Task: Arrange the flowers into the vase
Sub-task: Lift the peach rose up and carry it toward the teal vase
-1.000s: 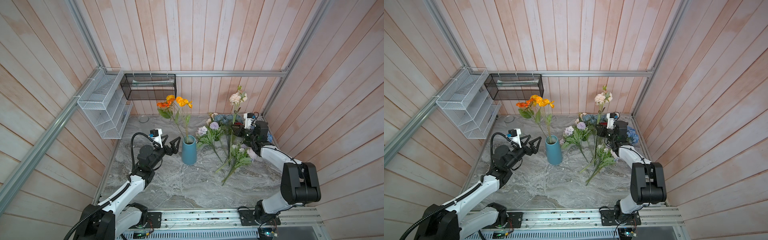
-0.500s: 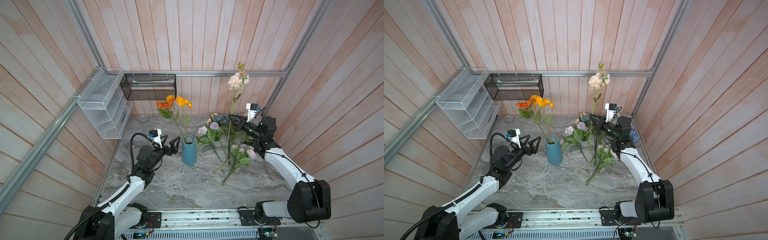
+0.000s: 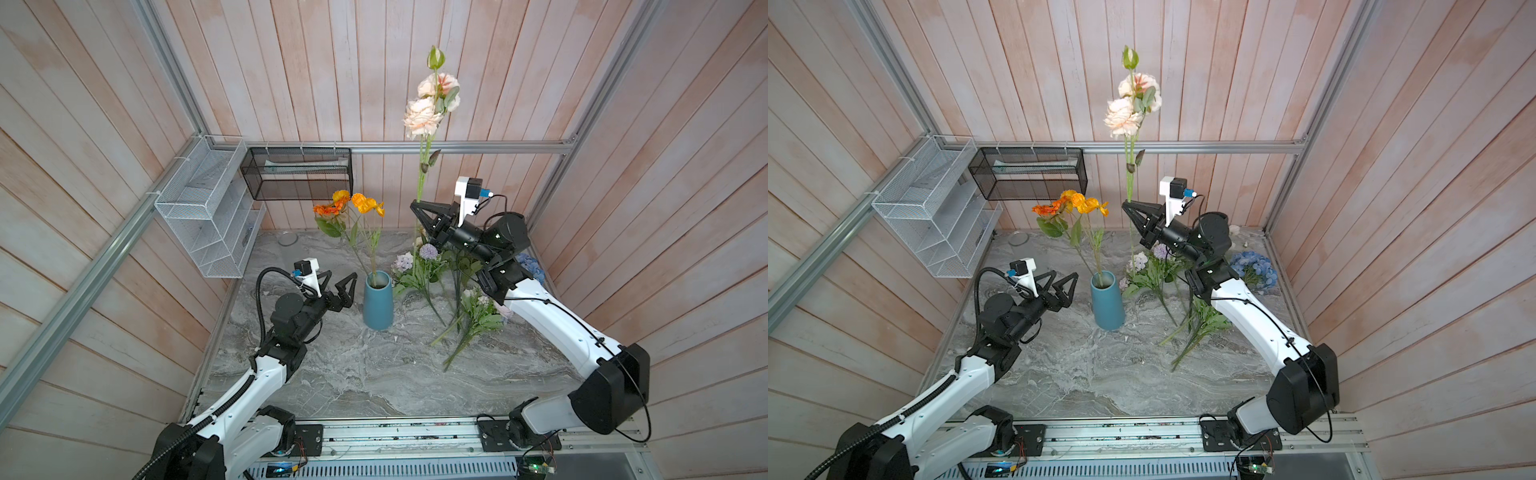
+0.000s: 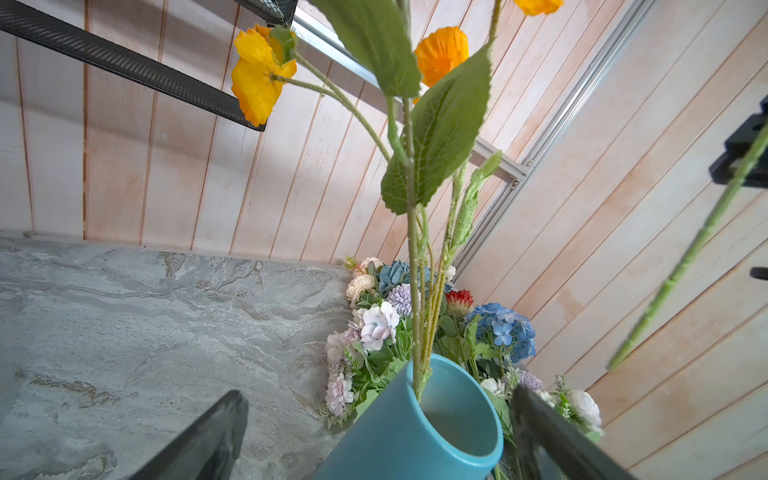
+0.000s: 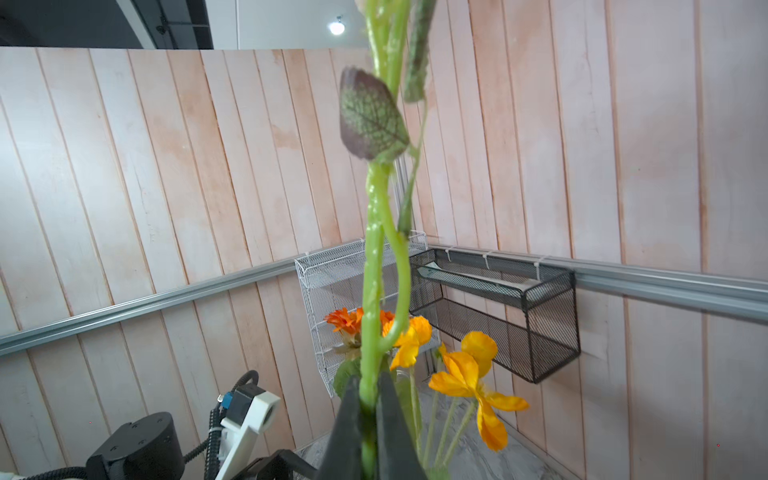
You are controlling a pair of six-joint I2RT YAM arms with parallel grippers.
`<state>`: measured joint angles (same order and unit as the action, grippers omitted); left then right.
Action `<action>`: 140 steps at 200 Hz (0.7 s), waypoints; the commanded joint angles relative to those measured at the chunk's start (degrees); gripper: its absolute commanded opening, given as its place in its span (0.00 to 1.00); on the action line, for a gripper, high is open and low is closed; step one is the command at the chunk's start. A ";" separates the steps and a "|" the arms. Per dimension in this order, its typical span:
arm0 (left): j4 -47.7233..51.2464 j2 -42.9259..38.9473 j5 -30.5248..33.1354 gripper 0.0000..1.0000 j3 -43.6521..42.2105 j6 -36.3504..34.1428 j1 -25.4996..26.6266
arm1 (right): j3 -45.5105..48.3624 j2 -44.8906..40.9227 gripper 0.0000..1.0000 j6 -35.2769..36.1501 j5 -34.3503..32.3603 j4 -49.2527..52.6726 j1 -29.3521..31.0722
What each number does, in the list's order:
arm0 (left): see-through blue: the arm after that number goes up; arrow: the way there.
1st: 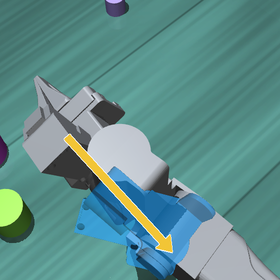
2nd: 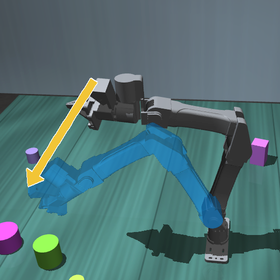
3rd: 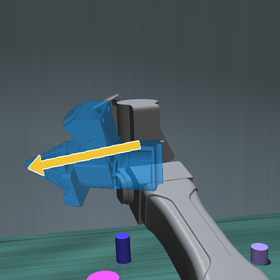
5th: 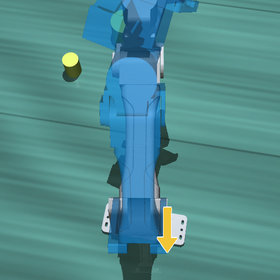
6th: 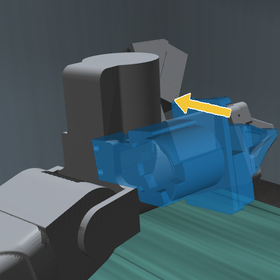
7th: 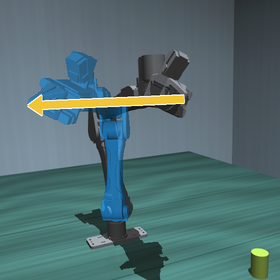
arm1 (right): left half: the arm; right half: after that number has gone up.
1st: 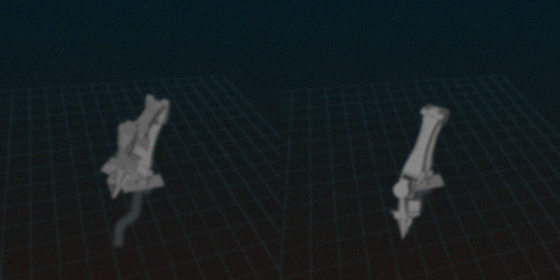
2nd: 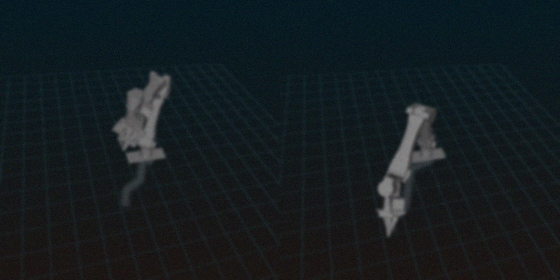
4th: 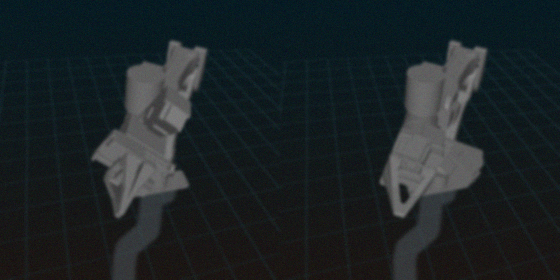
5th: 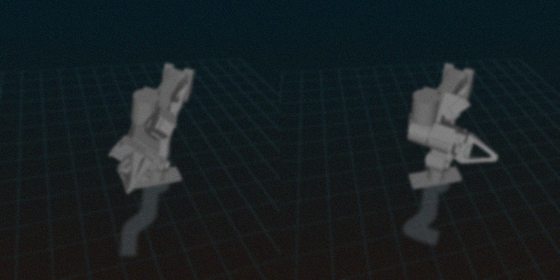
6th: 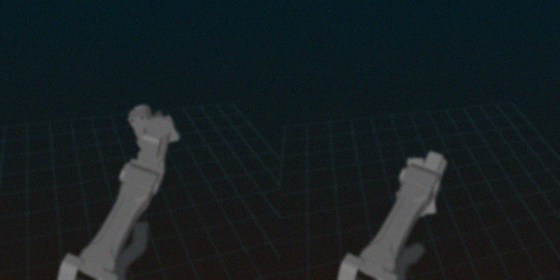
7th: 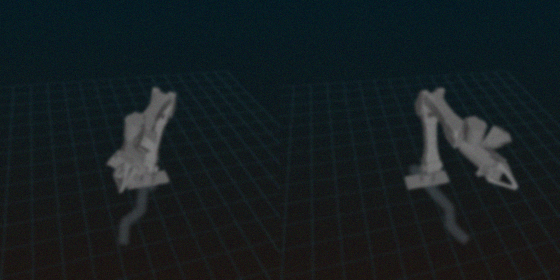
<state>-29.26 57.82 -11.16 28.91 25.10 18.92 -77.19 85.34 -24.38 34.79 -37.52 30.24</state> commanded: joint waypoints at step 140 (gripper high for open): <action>0.56 -0.64 -1.47 1.00 -1.12 0.53 -1.69 | 4.57 13.85 0.00 6.31 -1.47 -27.14 8.79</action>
<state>-27.88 56.80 -9.52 28.16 26.15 17.52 -75.44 97.62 -19.29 34.52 -58.48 38.41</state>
